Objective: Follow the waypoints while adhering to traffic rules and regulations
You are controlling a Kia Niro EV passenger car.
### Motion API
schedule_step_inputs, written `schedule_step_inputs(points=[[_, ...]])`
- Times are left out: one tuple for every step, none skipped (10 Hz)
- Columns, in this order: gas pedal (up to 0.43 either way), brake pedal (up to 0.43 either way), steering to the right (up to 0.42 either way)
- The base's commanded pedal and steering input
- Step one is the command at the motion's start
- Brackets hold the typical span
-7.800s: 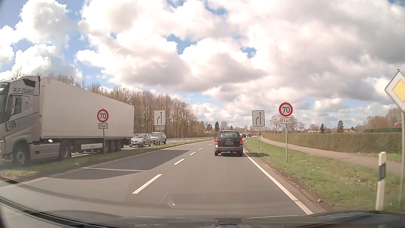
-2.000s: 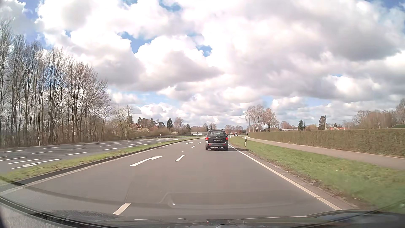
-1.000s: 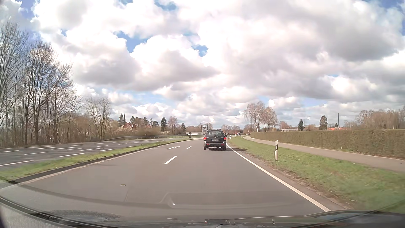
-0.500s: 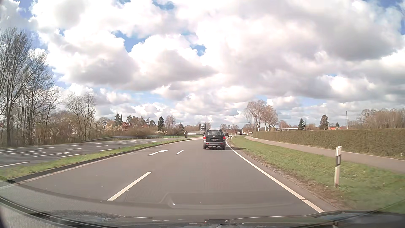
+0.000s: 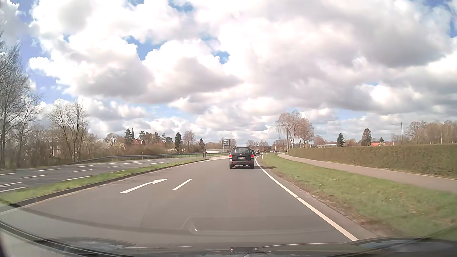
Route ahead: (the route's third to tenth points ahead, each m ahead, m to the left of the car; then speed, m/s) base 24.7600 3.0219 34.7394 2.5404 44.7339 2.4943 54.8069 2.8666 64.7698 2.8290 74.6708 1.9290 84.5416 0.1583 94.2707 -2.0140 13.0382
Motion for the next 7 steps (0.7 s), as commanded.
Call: schedule_step_inputs(points=[[0.169, 0.000, 0.003], [0.189, 0.000, 0.003], [0.209, 0.000, 0.003], [0.220, 0.000, 0.003], [0.228, 0.000, 0.003], [0.228, 0.000, 0.003], [0.228, 0.000, 0.003]])
